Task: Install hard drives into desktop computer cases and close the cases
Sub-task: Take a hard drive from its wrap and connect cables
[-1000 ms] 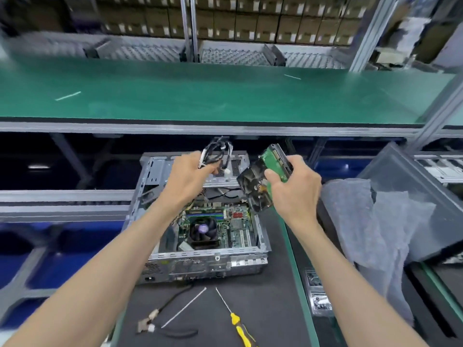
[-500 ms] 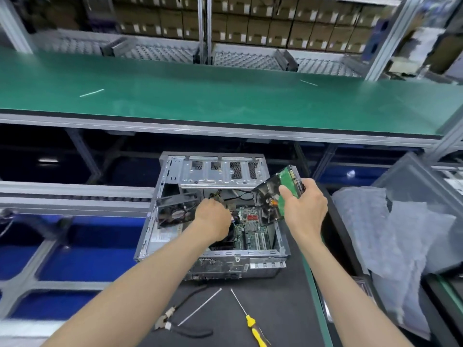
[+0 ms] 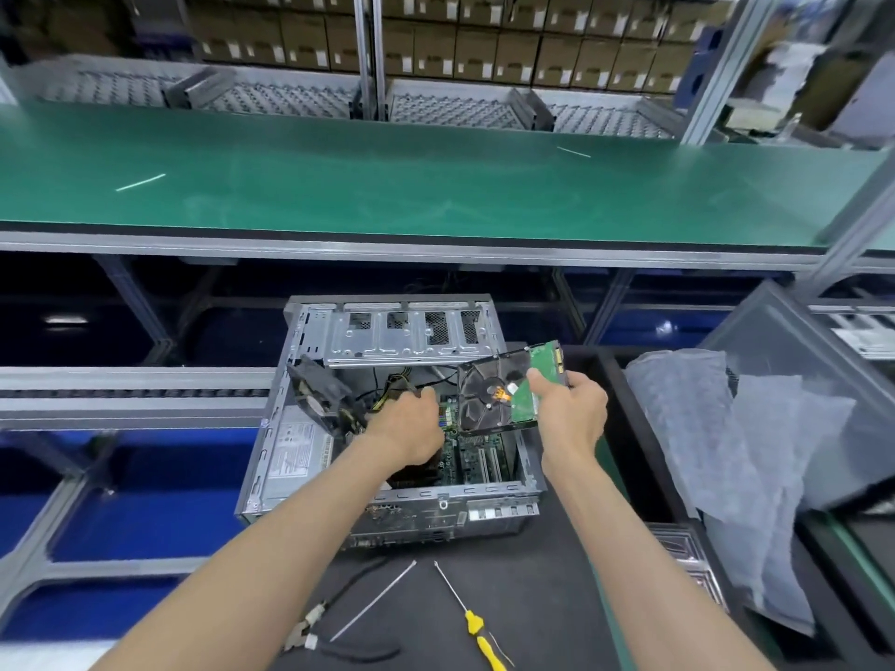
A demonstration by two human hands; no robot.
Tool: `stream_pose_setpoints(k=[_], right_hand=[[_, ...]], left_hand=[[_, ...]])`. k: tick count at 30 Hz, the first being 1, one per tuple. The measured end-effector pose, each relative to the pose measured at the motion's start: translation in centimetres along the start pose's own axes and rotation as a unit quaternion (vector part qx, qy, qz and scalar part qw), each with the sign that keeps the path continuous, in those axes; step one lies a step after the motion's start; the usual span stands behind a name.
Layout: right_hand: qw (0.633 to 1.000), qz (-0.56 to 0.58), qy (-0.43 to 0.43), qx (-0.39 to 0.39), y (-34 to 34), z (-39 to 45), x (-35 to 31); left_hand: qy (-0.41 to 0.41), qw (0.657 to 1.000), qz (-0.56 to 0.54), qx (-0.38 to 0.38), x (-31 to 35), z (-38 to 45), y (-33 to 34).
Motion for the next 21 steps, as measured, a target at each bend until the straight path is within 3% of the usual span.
stream_pose_setpoints(k=[3, 6, 7, 9, 10, 12, 17, 21], right_hand=[[1.0, -0.001, 0.022, 0.021, 0.2, -0.4, 0.7], [0.998, 0.014, 0.058, 0.027, 0.9, -1.2, 1.6], [0.997, 0.02, 0.07, 0.025, 1.3, -1.5, 2.0], [0.995, 0.028, 0.093, 0.008, 2.4, -2.5, 2.7], [0.994, 0.03, 0.102, -0.003, 3.0, -3.1, 3.2], [0.991, 0.035, 0.127, -0.02, 4.1, -4.0, 4.4], [0.955, 0.127, 0.263, -0.059, 6.4, -5.7, 7.9], [0.935, 0.185, 0.296, -0.058, 7.8, -5.7, 8.2]], left_hand=[[-0.033, 0.995, -0.091, 0.015, -1.3, 0.5, 0.3], [-0.077, 0.971, -0.214, 0.077, -2.7, 0.7, -0.2], [-0.102, 0.943, -0.303, 0.086, -3.4, 1.0, 0.1], [-0.161, 0.81, -0.561, 0.049, -3.6, 1.3, 1.9], [-0.179, 0.747, -0.639, 0.033, -3.3, 1.6, 2.6], [-0.197, 0.711, -0.674, 0.038, -3.5, 2.5, 3.2], [-0.218, 0.683, -0.694, 0.069, -4.2, 4.2, 3.5], [-0.227, 0.612, -0.757, 0.029, -2.7, 5.3, 4.4]])
Point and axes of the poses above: each hand's wrist, its own z-axis towards the middle knuckle, its own y-axis out of the palm, x = y × z, the point moved 9 cm from there along z, towards the middle knuckle, and after that the axes turned 9 degrees about z, right-handed, at the moved point
